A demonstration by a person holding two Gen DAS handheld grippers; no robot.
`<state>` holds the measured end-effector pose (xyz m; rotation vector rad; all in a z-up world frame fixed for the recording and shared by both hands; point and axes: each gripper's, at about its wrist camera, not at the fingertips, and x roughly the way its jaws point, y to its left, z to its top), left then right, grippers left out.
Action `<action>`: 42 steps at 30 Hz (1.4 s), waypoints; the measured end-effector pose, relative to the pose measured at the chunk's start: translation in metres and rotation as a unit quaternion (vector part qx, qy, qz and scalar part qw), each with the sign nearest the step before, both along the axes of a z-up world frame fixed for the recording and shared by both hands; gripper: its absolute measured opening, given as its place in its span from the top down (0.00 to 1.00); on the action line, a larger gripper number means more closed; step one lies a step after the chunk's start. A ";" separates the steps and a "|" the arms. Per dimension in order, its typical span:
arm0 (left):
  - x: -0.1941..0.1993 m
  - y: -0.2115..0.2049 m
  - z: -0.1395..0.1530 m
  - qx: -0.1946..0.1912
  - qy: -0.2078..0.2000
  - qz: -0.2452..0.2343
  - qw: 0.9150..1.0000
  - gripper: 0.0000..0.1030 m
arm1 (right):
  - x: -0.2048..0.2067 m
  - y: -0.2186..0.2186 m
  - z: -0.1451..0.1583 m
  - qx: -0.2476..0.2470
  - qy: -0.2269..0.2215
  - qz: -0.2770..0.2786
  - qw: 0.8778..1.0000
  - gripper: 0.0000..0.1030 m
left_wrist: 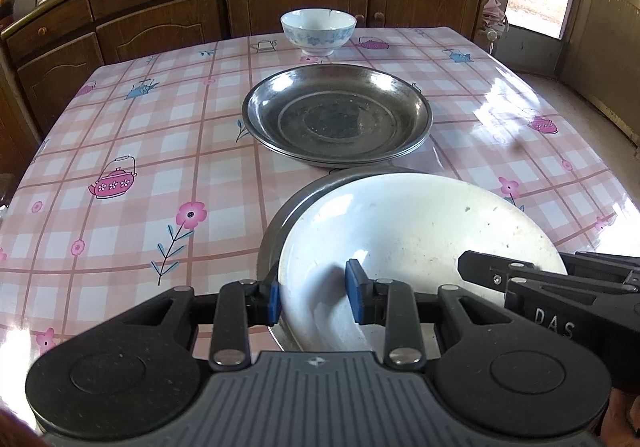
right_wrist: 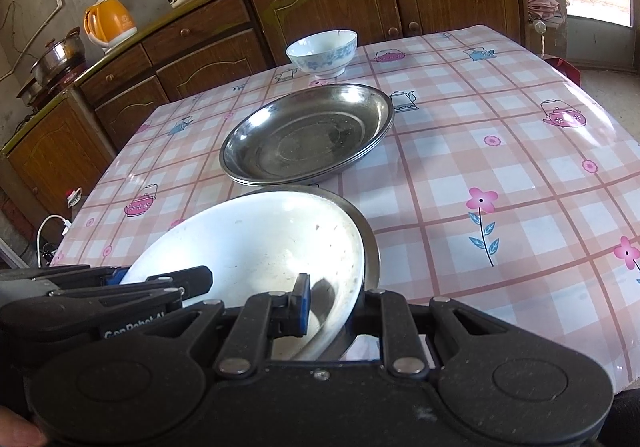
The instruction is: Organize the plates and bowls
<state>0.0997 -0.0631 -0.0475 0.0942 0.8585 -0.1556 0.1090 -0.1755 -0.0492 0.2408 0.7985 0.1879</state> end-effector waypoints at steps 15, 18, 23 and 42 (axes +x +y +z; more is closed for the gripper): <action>0.003 0.004 -0.002 -0.022 0.005 0.010 1.000 0.72 | 0.007 -0.001 0.000 0.007 0.011 0.011 1.000 0.74; 0.003 0.006 -0.002 -0.029 0.007 0.012 0.999 0.73 | 0.009 -0.001 0.000 0.013 0.016 0.015 1.000 0.69; 0.004 0.008 -0.003 -0.040 0.009 0.016 0.999 0.74 | 0.011 -0.002 0.000 0.022 0.023 0.019 0.999 0.68; 0.006 0.023 -0.001 -0.093 0.010 0.035 0.995 0.86 | 0.020 -0.025 -0.001 0.111 0.060 0.006 0.992 0.57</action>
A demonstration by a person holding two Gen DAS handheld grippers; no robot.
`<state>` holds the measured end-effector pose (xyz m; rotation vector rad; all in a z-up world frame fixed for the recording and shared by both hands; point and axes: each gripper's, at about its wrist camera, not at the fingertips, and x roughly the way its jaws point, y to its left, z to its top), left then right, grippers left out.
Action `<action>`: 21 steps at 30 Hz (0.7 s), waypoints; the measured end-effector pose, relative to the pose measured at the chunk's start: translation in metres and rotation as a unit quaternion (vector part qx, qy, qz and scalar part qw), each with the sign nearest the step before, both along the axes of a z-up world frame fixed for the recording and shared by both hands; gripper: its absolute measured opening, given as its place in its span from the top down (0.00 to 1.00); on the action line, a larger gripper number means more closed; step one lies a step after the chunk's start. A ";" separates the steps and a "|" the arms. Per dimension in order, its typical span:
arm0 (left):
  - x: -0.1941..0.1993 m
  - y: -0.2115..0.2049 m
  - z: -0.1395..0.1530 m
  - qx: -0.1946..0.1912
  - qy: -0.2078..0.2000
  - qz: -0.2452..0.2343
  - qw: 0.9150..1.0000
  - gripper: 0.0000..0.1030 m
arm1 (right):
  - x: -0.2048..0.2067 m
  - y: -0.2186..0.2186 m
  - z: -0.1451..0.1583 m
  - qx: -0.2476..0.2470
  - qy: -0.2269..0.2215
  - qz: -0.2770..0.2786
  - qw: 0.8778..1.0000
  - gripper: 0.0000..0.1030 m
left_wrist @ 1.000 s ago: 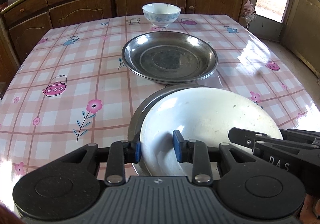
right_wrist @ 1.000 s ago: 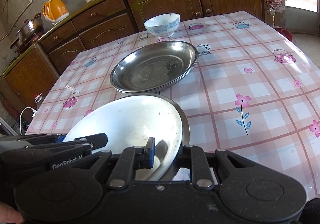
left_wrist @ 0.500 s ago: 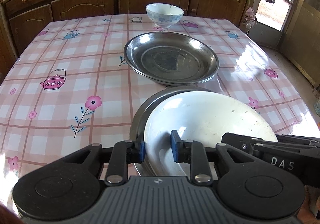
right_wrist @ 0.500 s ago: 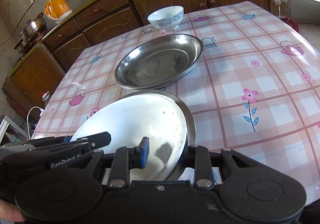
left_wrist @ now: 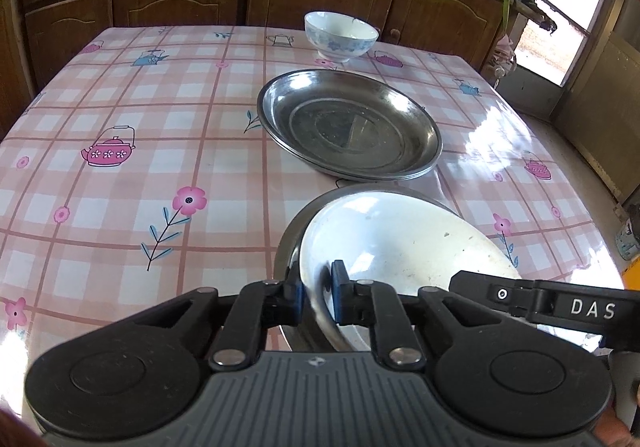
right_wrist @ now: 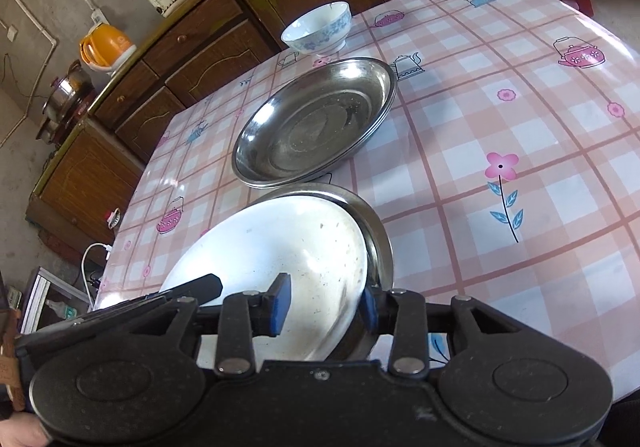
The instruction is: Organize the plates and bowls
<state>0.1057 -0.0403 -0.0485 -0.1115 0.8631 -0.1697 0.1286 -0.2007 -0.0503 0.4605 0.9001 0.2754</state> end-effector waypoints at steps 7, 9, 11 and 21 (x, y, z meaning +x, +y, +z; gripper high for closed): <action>0.000 0.003 0.001 -0.006 -0.002 0.002 1.000 0.87 | -0.002 0.000 0.004 -0.008 -0.003 0.003 1.000 0.56; 0.001 0.003 0.002 -0.007 -0.003 0.002 1.000 0.87 | -0.001 -0.003 0.004 -0.001 0.000 0.001 1.000 0.55; 0.001 0.005 0.001 -0.009 -0.003 0.004 1.000 0.87 | -0.001 -0.004 0.004 0.002 0.001 0.001 1.000 0.55; 0.001 0.006 0.003 -0.008 -0.010 0.007 1.000 0.88 | -0.003 -0.015 0.005 0.036 0.004 -0.008 0.999 0.54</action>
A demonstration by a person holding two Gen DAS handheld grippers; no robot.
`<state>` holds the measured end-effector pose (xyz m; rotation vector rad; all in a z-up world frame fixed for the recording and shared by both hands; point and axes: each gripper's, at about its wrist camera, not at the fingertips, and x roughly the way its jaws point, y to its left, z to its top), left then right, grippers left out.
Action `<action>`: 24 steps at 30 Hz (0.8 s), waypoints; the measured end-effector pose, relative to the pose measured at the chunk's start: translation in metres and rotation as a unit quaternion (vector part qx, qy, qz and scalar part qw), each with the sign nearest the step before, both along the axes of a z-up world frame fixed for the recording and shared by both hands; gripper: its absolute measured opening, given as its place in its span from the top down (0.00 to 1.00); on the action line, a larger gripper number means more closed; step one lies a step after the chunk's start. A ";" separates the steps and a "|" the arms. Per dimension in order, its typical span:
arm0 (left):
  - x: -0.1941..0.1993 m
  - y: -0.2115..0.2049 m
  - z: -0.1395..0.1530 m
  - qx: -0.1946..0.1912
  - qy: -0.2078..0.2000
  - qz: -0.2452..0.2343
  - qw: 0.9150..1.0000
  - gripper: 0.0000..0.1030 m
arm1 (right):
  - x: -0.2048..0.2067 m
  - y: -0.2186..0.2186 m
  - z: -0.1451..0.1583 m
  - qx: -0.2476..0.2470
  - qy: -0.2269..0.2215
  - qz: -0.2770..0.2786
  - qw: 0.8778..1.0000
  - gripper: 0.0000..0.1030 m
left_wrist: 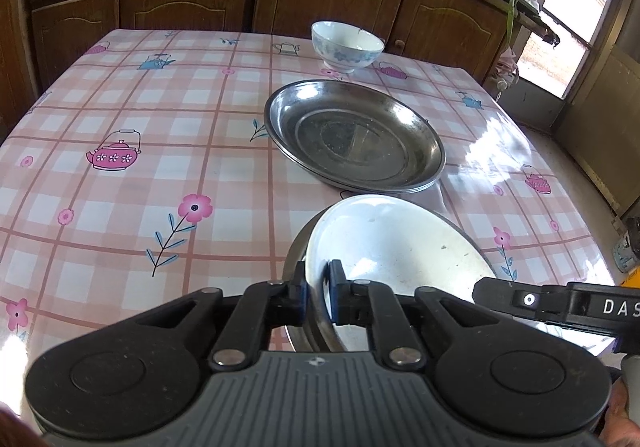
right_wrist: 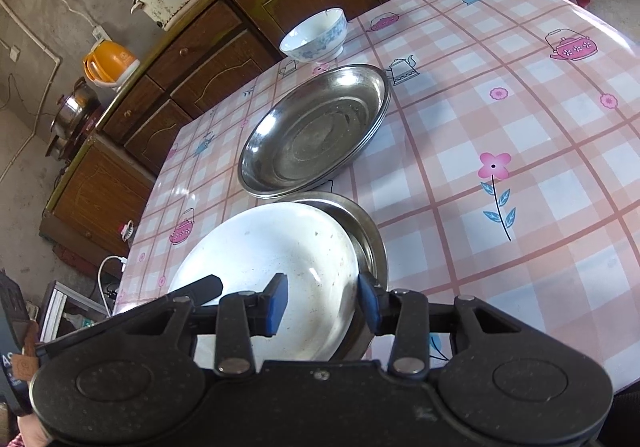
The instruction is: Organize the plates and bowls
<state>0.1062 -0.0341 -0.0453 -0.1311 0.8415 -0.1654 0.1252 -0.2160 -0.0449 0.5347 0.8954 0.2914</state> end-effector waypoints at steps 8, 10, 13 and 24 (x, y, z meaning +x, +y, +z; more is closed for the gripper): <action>0.000 0.001 0.001 0.017 -0.008 0.008 1.000 0.90 | -0.004 -0.007 0.007 0.002 -0.012 -0.014 1.000 0.38; 0.001 0.003 -0.001 0.012 -0.005 0.007 1.000 0.90 | -0.005 -0.010 0.008 0.001 -0.014 -0.019 1.000 0.38; 0.001 0.002 -0.001 0.018 -0.009 0.006 1.000 0.90 | -0.006 -0.012 0.007 0.009 -0.013 -0.022 1.000 0.38; 0.001 -0.002 -0.002 0.042 -0.018 -0.005 0.999 0.88 | -0.010 -0.007 0.015 0.000 -0.036 -0.012 0.999 0.38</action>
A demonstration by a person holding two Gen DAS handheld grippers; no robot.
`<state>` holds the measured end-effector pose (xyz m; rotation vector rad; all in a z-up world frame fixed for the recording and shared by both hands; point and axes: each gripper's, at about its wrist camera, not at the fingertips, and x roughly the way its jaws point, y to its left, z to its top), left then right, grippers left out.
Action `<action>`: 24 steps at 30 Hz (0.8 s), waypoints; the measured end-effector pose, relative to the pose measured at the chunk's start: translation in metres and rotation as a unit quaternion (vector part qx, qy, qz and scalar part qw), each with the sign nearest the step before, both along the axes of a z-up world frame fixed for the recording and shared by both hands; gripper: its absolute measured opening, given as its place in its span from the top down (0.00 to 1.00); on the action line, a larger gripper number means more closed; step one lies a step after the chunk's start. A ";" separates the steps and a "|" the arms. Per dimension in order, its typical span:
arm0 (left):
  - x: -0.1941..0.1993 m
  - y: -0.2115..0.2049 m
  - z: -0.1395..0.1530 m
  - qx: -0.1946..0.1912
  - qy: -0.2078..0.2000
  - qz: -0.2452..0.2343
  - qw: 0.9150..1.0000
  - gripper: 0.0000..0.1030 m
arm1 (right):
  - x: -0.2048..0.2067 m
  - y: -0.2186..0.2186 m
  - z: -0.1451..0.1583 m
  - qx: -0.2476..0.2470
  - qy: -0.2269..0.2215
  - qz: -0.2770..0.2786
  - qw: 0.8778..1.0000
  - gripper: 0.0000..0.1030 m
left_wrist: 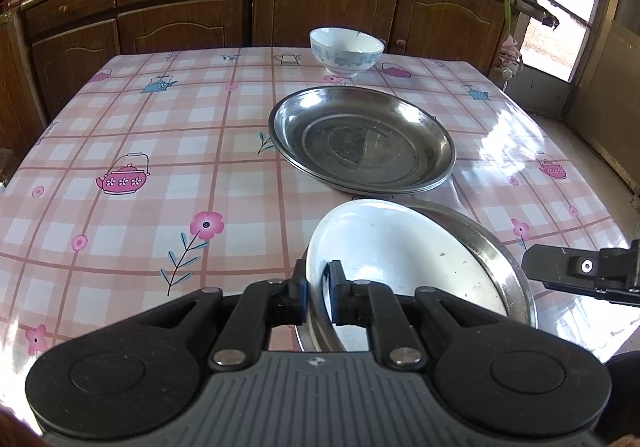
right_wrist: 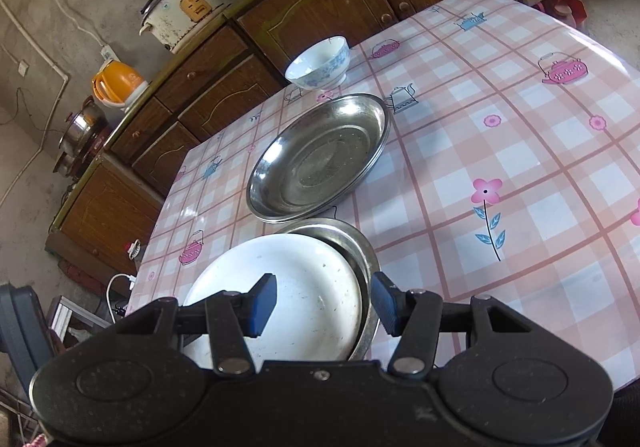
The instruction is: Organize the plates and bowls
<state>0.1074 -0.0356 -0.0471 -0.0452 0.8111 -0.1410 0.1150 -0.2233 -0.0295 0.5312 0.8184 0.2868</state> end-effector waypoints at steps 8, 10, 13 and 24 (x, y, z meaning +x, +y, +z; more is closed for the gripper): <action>-0.006 0.011 0.011 -0.001 -0.022 0.016 1.000 0.80 | -0.002 0.005 0.004 -0.007 -0.013 0.012 1.000 0.38; -0.007 0.012 0.012 -0.005 -0.026 0.016 1.000 0.82 | -0.002 0.006 0.004 -0.010 -0.013 0.013 1.000 0.38; -0.010 0.017 0.013 -0.023 -0.037 0.022 0.999 0.82 | -0.003 0.006 0.004 -0.010 -0.015 0.016 1.000 0.38; -0.007 0.022 0.001 0.003 -0.027 0.052 0.998 0.82 | -0.004 0.008 0.004 -0.006 -0.018 0.021 1.000 0.38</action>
